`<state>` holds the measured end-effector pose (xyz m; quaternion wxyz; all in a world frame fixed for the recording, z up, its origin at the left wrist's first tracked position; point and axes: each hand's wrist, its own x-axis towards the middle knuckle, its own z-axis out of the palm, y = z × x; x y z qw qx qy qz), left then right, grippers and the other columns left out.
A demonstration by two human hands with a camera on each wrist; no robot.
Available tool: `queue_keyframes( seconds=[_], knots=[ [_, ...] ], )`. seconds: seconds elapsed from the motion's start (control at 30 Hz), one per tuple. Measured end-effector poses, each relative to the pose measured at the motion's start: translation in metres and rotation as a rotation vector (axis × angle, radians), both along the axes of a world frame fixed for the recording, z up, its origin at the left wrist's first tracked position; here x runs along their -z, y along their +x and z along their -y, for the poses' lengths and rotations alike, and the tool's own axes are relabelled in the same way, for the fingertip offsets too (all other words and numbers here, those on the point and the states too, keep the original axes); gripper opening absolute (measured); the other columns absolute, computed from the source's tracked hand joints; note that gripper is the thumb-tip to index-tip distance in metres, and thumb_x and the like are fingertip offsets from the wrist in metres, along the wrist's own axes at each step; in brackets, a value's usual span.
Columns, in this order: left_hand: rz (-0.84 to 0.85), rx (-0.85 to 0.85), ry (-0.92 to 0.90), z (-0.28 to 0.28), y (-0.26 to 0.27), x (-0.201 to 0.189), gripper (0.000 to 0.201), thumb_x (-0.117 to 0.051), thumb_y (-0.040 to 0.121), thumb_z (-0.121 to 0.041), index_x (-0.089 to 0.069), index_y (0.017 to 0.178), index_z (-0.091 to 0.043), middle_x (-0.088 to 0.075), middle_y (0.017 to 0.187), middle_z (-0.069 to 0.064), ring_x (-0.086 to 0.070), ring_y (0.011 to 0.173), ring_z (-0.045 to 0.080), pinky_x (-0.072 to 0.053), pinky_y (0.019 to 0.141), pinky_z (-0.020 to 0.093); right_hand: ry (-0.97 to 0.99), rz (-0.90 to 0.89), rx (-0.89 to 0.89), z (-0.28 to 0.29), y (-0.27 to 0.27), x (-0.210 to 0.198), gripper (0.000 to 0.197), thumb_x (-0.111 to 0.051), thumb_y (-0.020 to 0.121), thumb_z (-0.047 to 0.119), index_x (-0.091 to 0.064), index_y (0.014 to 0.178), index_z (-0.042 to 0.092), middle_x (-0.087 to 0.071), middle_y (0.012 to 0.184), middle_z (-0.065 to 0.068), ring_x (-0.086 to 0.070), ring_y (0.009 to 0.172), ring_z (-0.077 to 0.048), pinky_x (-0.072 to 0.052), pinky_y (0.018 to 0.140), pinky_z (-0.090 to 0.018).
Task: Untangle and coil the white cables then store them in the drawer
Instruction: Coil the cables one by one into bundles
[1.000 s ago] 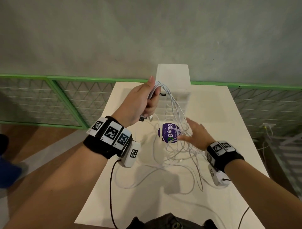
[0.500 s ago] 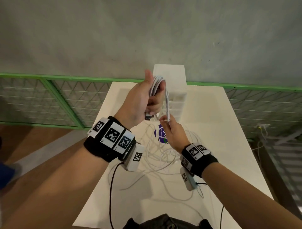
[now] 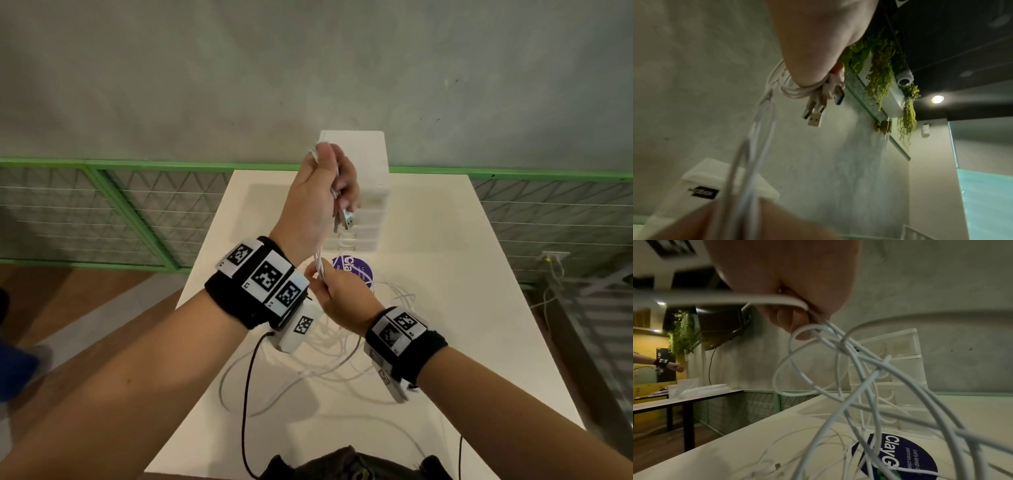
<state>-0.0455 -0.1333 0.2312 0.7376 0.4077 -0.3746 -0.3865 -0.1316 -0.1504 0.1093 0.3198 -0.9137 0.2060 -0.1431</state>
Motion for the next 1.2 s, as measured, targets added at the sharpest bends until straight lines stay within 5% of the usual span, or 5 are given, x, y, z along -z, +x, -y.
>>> queue_keyframes(
  seconds=[0.2,0.37,0.53,0.83,1.2],
  knots=[
    [0.361,-0.131,0.06,0.003,0.019,0.03,0.024,-0.025,0.098,-0.029,-0.033,0.08,-0.015,-0.035,0.061,-0.005,-0.031,0.049,0.013,-0.035,0.049,0.022,-0.085,0.052,-0.081,-0.001,-0.005,0.003,0.02,-0.05,0.094,0.029,-0.054,0.1,0.01,-0.036,0.05,0.01,-0.047,0.054,-0.021,-0.036,0.055,-0.03],
    [0.805,-0.228,0.141,0.004,0.032,0.052,0.029,-0.034,0.099,-0.025,-0.035,0.075,-0.009,-0.034,0.067,0.005,-0.033,0.058,0.019,-0.032,0.056,0.032,-0.13,0.129,-0.118,0.01,-0.006,0.0,0.026,-0.05,0.091,0.038,-0.055,0.091,0.013,-0.067,0.072,-0.006,-0.061,0.066,-0.029,-0.045,0.058,-0.033],
    [1.229,-0.035,0.626,-0.001,0.041,0.066,0.026,-0.038,0.1,-0.025,-0.037,0.076,-0.012,-0.039,0.074,-0.001,-0.041,0.076,0.021,-0.029,0.067,0.03,-0.252,0.205,-0.044,0.029,-0.01,0.0,0.032,-0.051,0.086,0.041,-0.064,0.094,0.012,-0.071,0.074,-0.002,-0.065,0.066,-0.027,-0.048,0.054,-0.03],
    [0.791,0.388,1.004,-0.02,0.033,0.057,0.05,-0.03,0.096,-0.053,-0.047,0.074,-0.011,-0.036,0.051,0.0,-0.029,0.035,0.01,-0.024,0.036,0.016,-0.375,0.136,-0.003,0.084,-0.019,-0.004,0.032,-0.042,0.083,0.035,-0.061,0.084,0.009,-0.066,0.08,-0.003,-0.06,0.079,-0.027,-0.041,0.08,-0.036],
    [0.616,0.268,0.588,-0.028,0.045,0.024,0.04,-0.05,0.096,-0.026,-0.049,0.056,-0.023,-0.032,0.041,-0.008,-0.021,0.033,0.01,-0.02,0.033,0.015,-0.256,0.028,0.087,0.108,-0.032,0.037,0.047,-0.034,0.086,0.03,-0.049,0.126,0.009,-0.052,0.128,-0.013,-0.05,0.116,-0.028,-0.039,0.1,-0.042]
  ],
)
